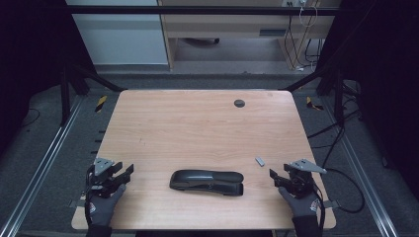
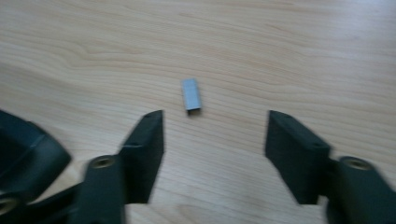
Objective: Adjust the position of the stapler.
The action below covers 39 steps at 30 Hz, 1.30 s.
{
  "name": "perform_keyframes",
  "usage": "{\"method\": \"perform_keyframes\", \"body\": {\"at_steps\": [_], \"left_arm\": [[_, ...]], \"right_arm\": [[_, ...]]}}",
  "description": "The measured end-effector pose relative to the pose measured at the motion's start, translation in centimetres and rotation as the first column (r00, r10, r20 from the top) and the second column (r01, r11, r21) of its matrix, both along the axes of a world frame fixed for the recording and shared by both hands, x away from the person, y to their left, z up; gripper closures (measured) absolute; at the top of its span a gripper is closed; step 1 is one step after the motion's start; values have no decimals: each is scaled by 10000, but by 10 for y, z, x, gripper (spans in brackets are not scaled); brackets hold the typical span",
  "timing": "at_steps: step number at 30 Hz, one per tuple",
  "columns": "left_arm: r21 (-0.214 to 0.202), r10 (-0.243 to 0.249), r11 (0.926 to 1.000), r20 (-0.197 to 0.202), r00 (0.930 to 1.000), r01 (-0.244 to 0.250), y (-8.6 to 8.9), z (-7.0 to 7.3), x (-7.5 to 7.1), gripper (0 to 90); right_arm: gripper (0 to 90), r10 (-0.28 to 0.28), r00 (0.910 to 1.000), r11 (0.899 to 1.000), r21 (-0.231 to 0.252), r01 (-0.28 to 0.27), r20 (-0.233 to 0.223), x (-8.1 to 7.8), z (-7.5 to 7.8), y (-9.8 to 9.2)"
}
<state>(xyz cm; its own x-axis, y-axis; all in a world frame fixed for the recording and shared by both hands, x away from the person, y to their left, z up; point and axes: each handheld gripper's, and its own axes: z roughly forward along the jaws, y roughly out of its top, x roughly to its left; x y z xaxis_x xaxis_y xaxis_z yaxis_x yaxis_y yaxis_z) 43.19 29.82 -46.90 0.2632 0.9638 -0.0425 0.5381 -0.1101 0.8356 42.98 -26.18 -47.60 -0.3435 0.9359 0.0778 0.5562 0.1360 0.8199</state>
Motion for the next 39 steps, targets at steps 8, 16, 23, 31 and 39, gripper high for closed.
{"method": "perform_keyframes", "body": {"at_steps": [8,16,23,31,39], "left_arm": [[198,-991,9949,-17,9951,991,-18,11,-7,671],[360,-1832,9824,-85,9830,1834,-34,16,-12,899],[565,-2286,9717,-217,9733,2295,-50,12,-14,900],[542,-2239,9728,-271,9742,2251,-54,9,-16,900],[488,-2200,9740,-320,9750,2214,-56,7,-16,899]], "right_arm": [[673,1152,9933,9933,60,-1152,4,-7,3,20],[895,1971,9801,9803,178,-1967,-248,-15,4,40],[900,2921,9558,9557,470,-2904,-340,-27,1,58],[900,3689,9271,9287,665,-3648,-657,-35,-9,81],[900,3931,9134,9194,591,-3889,-1056,-36,-18,94]]}}
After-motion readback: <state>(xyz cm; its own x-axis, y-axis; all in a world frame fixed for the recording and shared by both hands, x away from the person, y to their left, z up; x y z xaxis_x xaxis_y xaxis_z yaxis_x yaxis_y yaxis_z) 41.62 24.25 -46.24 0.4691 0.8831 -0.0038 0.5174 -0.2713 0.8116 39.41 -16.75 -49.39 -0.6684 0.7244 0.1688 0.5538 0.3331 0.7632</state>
